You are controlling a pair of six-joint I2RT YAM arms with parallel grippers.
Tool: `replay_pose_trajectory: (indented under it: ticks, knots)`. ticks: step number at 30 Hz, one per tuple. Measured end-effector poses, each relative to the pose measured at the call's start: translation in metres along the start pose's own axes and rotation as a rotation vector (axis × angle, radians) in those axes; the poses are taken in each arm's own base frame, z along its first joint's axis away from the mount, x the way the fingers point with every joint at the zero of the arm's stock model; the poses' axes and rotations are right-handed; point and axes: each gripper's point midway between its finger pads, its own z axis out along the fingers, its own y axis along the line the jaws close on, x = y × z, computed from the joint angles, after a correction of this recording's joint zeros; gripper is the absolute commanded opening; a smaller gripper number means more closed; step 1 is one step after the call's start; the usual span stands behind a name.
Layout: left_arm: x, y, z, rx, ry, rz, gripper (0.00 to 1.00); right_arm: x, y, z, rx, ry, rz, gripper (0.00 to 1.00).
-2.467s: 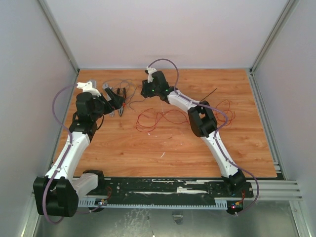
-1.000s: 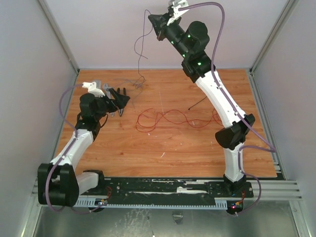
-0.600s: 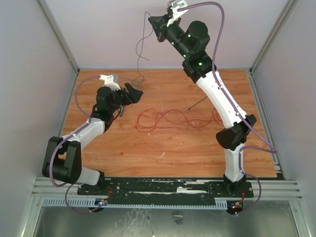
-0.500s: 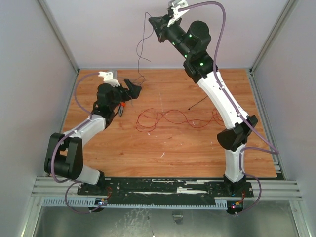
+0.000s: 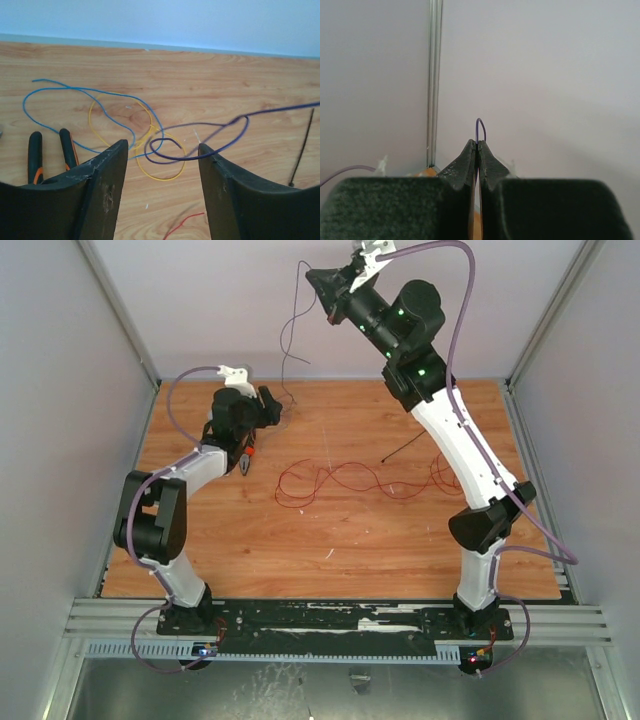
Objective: Zip-tie the wires
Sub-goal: Untie the cable at the center of the board.
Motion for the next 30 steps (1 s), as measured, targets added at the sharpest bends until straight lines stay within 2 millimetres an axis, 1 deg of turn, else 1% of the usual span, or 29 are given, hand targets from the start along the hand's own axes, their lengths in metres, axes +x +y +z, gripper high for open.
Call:
replay_pose_trajectory:
  ticks: [1,2,5,8,10,11,12,14,17,19,22,26,28,30]
  knots:
    - [0.003,0.002,0.004,-0.002,0.008,0.011,0.57,0.002,0.001,-0.001,-0.004,0.005,0.001,0.00]
    - [0.006,0.003,0.006,-0.003,0.014,0.018,0.52,0.003,0.002,-0.001,-0.010,0.009,0.002,0.00]
    - [0.013,0.006,0.014,-0.005,0.029,0.037,0.28,0.010,0.005,-0.003,-0.021,0.026,0.007,0.00]
    - [0.012,0.006,0.020,-0.002,0.027,0.053,0.10,0.017,0.007,-0.004,-0.032,0.041,0.010,0.00]
    - [0.010,0.005,0.022,0.005,0.019,0.060,0.01,0.021,0.008,-0.006,-0.036,0.051,0.013,0.00]
    - [0.008,0.005,0.022,0.008,0.011,0.058,0.00,0.022,0.008,-0.007,-0.037,0.055,0.014,0.00]
    - [0.005,0.004,0.022,0.012,0.000,0.057,0.00,0.023,0.008,-0.008,-0.037,0.059,0.014,0.00]
    - [0.000,0.003,0.023,0.025,-0.019,0.052,0.04,0.025,0.006,-0.011,-0.033,0.065,0.016,0.00]
    - [-0.006,0.005,0.023,0.031,-0.036,0.041,0.18,0.022,0.004,-0.014,-0.029,0.063,0.017,0.00]
    - [-0.005,0.008,0.023,0.031,-0.036,0.038,0.25,0.018,0.002,-0.015,-0.024,0.054,0.015,0.00]
    - [0.006,0.012,0.017,0.031,-0.016,0.036,0.38,0.014,0.000,-0.016,-0.020,0.047,0.014,0.00]
    - [0.027,0.012,-0.001,0.066,0.022,0.052,0.52,0.014,-0.002,-0.017,-0.017,0.047,0.014,0.00]
    - [0.033,0.010,-0.012,0.096,0.031,0.067,0.56,0.014,-0.002,-0.017,-0.017,0.047,0.014,0.00]
    - [0.032,0.006,-0.021,0.138,0.023,0.086,0.57,0.014,-0.002,-0.017,-0.018,0.047,0.013,0.00]
